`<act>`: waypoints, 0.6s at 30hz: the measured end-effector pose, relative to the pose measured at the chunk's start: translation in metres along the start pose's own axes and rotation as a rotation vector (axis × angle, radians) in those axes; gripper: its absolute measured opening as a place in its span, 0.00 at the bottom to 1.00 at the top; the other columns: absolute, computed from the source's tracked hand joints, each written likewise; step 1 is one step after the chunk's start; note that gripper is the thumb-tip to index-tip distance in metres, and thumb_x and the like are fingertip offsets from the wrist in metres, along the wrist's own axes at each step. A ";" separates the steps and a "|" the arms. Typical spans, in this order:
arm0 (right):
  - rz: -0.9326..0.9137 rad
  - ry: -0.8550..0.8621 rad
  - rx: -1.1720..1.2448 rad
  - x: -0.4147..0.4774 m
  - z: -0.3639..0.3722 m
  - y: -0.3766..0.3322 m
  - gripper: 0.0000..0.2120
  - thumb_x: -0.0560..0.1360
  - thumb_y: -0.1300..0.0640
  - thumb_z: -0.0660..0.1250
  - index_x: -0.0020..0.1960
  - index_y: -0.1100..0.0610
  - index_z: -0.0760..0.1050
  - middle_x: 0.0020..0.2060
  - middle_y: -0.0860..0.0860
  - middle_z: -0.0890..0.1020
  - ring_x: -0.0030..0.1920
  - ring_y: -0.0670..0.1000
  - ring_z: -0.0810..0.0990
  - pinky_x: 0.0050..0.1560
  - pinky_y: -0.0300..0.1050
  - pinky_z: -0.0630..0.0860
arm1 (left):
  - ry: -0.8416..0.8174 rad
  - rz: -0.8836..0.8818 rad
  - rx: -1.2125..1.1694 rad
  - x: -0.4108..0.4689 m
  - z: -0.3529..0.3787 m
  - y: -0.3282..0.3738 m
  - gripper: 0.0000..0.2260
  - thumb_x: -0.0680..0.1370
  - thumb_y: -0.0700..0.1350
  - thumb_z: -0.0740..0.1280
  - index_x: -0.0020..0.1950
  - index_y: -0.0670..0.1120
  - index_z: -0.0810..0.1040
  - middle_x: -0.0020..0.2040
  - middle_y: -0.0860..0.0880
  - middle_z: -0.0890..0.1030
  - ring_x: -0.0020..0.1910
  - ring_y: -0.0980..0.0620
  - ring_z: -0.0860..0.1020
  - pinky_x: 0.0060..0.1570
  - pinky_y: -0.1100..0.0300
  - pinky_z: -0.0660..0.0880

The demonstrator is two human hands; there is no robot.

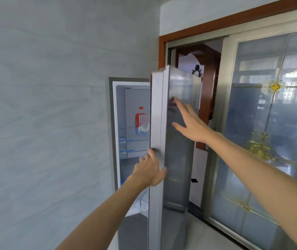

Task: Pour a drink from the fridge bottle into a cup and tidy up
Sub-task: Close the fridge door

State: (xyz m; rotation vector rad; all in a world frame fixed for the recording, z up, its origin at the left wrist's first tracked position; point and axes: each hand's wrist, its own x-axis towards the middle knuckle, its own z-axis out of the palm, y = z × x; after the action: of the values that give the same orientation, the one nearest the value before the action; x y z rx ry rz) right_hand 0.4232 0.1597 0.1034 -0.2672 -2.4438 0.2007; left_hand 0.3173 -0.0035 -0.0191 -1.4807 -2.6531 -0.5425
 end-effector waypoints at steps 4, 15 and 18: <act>-0.089 0.153 -0.004 0.032 0.021 -0.006 0.37 0.81 0.52 0.62 0.80 0.46 0.41 0.78 0.54 0.51 0.77 0.55 0.54 0.75 0.55 0.59 | 0.072 -0.061 -0.005 0.014 0.001 -0.016 0.35 0.80 0.60 0.58 0.78 0.40 0.52 0.75 0.41 0.66 0.71 0.37 0.71 0.67 0.43 0.73; -0.368 0.354 -0.149 0.128 0.090 -0.018 0.31 0.81 0.46 0.60 0.80 0.45 0.52 0.79 0.60 0.48 0.78 0.62 0.50 0.75 0.60 0.53 | 0.231 -0.262 -0.189 0.061 0.004 -0.069 0.27 0.82 0.49 0.57 0.75 0.37 0.50 0.67 0.38 0.70 0.60 0.37 0.78 0.58 0.46 0.77; -0.386 0.396 -0.141 0.151 0.121 -0.017 0.30 0.81 0.46 0.60 0.80 0.46 0.53 0.80 0.60 0.48 0.79 0.61 0.47 0.77 0.63 0.52 | 0.253 -0.301 -0.321 0.069 -0.001 -0.084 0.27 0.83 0.46 0.57 0.77 0.40 0.47 0.66 0.40 0.70 0.59 0.41 0.77 0.57 0.50 0.76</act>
State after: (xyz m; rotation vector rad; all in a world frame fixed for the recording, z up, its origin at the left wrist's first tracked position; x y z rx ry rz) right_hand 0.2292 0.1702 0.1046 0.1010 -2.0663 -0.1789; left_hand 0.2097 0.0124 -0.0264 -0.9814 -2.6843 -1.1417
